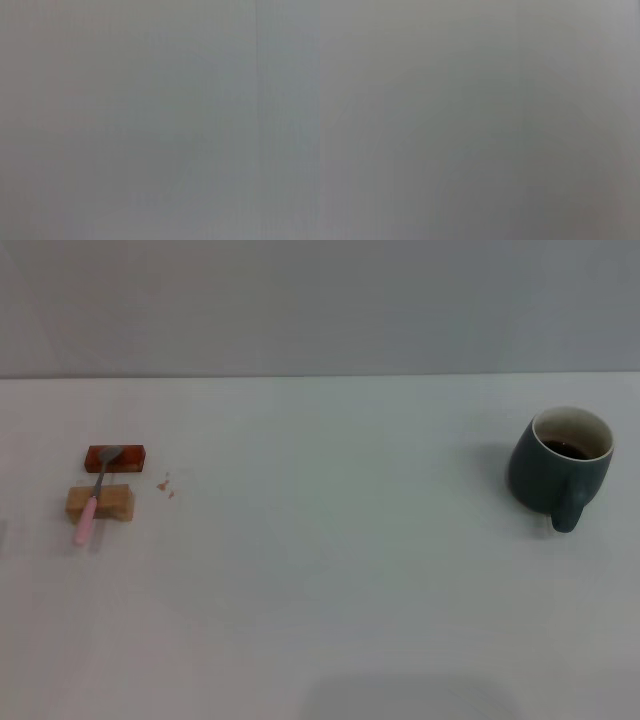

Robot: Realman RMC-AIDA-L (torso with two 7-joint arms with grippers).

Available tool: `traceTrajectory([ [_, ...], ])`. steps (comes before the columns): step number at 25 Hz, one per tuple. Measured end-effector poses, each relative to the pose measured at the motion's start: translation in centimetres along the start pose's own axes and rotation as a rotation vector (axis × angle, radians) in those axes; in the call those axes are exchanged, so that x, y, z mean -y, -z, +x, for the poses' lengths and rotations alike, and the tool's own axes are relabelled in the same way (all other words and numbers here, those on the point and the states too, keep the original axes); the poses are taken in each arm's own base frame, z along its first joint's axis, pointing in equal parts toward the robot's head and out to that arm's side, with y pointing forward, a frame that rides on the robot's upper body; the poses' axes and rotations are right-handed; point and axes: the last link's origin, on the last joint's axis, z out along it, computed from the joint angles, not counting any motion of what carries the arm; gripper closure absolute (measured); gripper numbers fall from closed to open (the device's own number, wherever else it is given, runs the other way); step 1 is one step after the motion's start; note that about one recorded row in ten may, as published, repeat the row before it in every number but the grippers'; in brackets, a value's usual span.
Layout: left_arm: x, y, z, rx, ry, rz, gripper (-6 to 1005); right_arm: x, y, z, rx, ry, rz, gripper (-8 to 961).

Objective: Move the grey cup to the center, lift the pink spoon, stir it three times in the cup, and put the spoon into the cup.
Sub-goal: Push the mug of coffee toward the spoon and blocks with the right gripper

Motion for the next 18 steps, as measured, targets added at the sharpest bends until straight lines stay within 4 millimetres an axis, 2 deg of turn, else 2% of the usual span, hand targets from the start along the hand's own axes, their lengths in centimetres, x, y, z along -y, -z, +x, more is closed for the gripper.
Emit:
traceTrajectory([
  [12, 0.1, 0.1, 0.0, 0.002, 0.002, 0.004, 241, -0.2, -0.4, -0.1, 0.001, -0.001, -0.005, 955],
  [17, 0.1, 0.2, -0.1, 0.006, 0.002, 0.003, 244, -0.9, -2.2, 0.0, -0.047, 0.001, -0.027, 955],
  [18, 0.1, 0.2, -0.1, 0.007, 0.003, 0.002, 244, -1.3, -3.4, 0.3, -0.099, 0.006, -0.039, 955],
])
